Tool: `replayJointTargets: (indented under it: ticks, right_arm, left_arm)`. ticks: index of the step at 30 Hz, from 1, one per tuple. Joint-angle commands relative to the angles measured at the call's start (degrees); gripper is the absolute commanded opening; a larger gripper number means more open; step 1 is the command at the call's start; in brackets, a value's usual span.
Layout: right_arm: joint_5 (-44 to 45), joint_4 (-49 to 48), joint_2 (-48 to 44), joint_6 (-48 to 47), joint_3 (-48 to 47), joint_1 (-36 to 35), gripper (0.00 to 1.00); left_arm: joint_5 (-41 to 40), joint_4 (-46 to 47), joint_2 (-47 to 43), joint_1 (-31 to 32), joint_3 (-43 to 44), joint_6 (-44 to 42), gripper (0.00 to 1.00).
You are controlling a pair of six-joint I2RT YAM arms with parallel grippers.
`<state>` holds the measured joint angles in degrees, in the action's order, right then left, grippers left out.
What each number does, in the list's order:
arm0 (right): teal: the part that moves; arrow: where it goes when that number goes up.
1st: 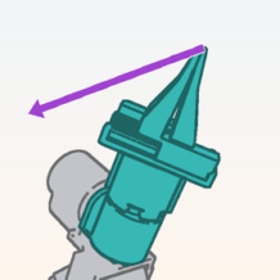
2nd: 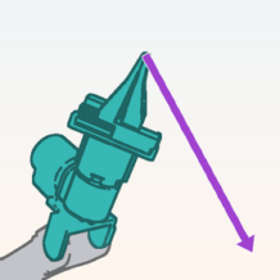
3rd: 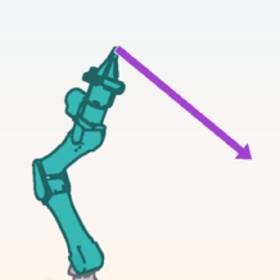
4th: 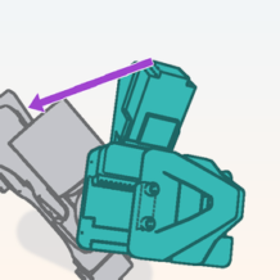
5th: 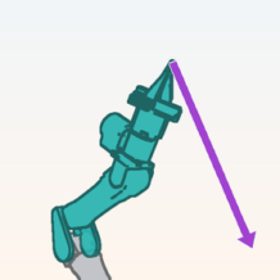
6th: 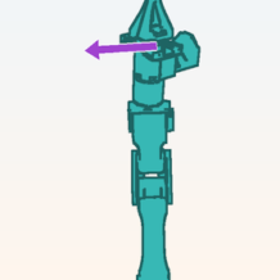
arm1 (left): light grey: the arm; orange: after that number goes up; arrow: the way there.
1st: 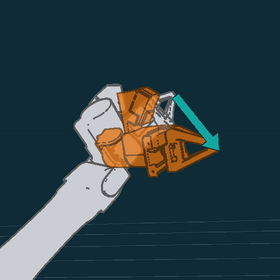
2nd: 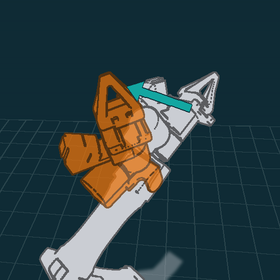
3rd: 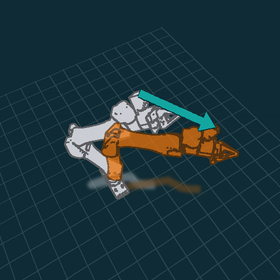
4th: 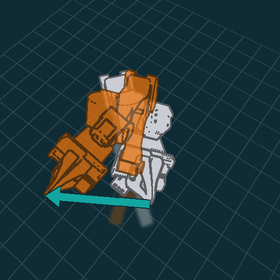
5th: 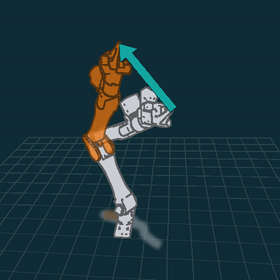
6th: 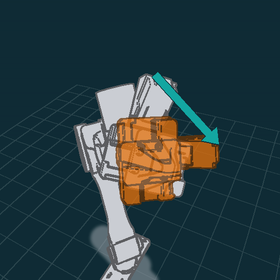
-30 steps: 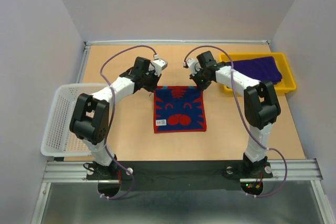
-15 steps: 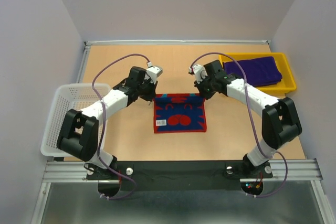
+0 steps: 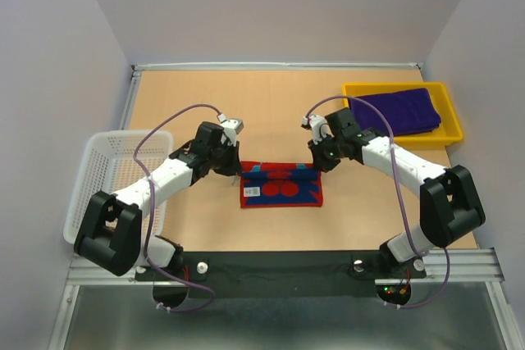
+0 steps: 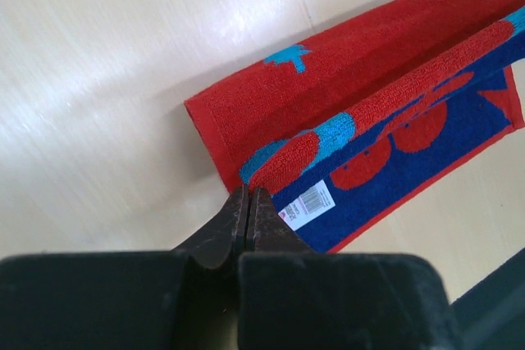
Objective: Fold and stack the towels
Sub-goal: Fold the towel
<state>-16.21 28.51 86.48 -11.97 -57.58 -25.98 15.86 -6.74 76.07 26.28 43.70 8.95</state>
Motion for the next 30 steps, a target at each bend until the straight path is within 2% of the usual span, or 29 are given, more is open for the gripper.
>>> replayJointTargets:
  ticks: [1, 13, 23, 30]
  right_arm:
    - [-3.0, 0.4, -1.7, 3.3, 1.0, 0.0, 0.04]
    - [-1.5, 1.2, -1.2, 6.0, 3.3, -0.1, 0.04]
    - [-2.0, 1.9, -1.6, 7.3, 4.3, 0.0, 0.03]
    - [-2.9, 4.0, -0.5, 8.7, 3.2, 0.0, 0.03]
  left_arm:
    - [0.8, -0.3, -1.3, 0.7, -1.6, 4.7, 0.0]
    - [-0.6, -0.6, -2.2, 3.3, -5.3, 8.5, 0.0]
    - [-4.3, -2.1, -2.4, 3.3, -5.0, 9.2, 0.0]
    - [-3.6, -3.5, -1.0, 3.3, -4.3, 10.4, 0.0]
